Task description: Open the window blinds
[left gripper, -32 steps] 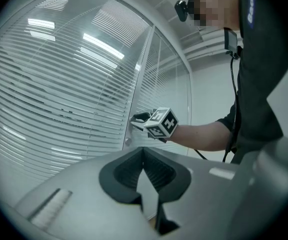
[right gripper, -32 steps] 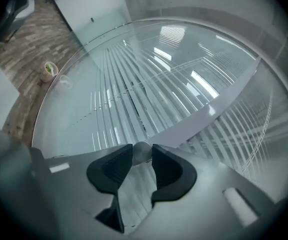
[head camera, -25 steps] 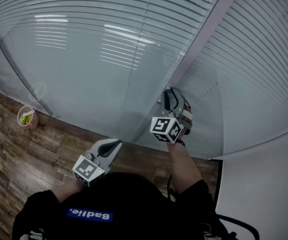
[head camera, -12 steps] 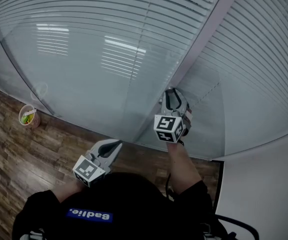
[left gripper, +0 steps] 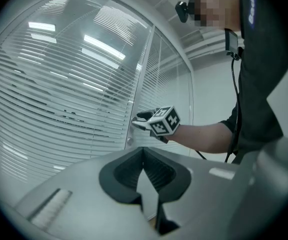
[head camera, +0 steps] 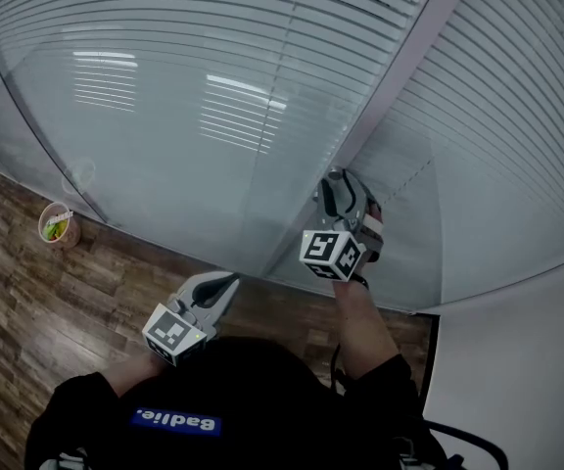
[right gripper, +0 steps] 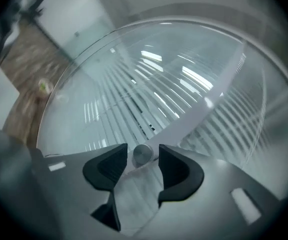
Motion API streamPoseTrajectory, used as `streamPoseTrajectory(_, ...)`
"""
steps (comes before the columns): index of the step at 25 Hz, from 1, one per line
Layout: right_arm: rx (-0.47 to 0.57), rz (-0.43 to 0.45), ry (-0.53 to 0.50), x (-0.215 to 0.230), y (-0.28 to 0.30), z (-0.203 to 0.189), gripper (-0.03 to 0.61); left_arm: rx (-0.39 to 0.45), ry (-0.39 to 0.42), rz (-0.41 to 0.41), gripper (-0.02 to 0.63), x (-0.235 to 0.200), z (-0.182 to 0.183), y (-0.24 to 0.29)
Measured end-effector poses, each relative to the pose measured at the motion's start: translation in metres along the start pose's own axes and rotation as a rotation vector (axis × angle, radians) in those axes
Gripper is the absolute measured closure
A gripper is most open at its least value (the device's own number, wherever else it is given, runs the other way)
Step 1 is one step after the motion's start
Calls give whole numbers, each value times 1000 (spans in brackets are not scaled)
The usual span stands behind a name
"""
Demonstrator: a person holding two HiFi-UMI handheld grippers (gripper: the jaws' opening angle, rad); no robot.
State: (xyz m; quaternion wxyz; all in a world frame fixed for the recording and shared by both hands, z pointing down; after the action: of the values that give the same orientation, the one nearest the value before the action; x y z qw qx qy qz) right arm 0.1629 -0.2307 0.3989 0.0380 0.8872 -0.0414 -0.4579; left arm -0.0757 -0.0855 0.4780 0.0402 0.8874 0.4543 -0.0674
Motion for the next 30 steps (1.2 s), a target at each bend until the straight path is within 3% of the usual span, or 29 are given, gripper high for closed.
streamPoseTrajectory(2, -18, -9, -282, -8, 1, -1, 383, 1, -6, 4, 614, 0, 1, 1)
streamPoseTrajectory(4, -40, -3, -455, -13, 3, -5, 383, 2, -11, 7, 614, 0, 1, 2)
streamPoseTrajectory(8, -55, -27, -594, -11, 7, -7, 385, 5, -11, 8, 614, 0, -1, 3)
streamPoseTrajectory(12, -56, -39, -657, -11, 13, -7, 416, 7, -11, 8, 614, 1, -2, 6)
streamPoseTrajectory(16, -61, -32, -615, -10, 14, -7, 451, 8, -13, 8, 614, 1, -1, 6)
streamPoseTrajectory(22, -53, -35, -352, -5, 11, -2, 452, 9, -10, 11, 614, 0, 1, 3)
streamPoseTrajectory(30, -50, -35, -134, -3, 12, -1, 451, -3, -4, 5, 614, -3, 3, 2)
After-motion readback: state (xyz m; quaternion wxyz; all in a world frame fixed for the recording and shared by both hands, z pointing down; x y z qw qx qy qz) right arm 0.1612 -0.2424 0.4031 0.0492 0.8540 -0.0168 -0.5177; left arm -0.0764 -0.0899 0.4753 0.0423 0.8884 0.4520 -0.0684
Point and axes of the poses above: the fingertips, and each gripper's own axes: y forward along the fingers, x to its right, z out of its top, the point moved 9 cm from there along -y, backward along the fingers
